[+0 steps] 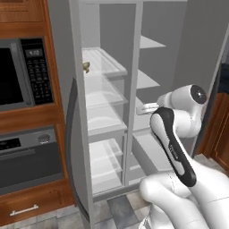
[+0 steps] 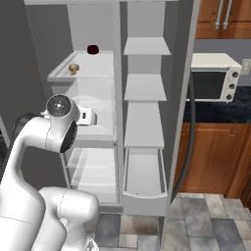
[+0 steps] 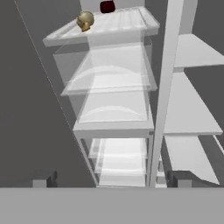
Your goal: Take the pear and mushroom from the fridge shelf and place them in the freezer drawer to begin freezing them.
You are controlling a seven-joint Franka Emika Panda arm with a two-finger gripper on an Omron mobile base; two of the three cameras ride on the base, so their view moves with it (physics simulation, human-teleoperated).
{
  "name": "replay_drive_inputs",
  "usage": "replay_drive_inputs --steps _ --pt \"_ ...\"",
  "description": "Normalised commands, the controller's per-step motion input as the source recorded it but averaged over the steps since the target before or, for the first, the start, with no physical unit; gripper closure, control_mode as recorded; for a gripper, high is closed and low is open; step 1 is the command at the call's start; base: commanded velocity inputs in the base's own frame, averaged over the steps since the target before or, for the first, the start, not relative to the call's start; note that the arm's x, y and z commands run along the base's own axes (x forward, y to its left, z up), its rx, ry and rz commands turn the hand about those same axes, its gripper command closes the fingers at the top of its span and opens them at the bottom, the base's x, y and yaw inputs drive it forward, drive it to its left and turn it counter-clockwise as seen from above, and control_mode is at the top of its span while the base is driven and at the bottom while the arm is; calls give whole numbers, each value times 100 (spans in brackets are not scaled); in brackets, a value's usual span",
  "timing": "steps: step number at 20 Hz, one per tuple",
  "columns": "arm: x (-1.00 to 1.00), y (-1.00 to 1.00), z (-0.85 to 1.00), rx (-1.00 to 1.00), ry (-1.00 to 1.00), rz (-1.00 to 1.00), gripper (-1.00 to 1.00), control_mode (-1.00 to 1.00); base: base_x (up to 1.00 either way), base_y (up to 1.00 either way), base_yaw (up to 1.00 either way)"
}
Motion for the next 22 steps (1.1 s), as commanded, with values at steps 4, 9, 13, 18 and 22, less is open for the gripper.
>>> replay_drive_inputs --steps 4,9,13,18,22 --pt "0 0 0 0 0 0 -100 100 0 20 6" --pt "0 0 0 0 0 0 -100 100 8 14 8" --pt "0 0 0 0 0 0 -100 100 11 12 17" --pt "0 0 0 0 0 0 -100 100 19 18 13" --pt "0 0 0 0 0 0 -100 100 33 37 8"
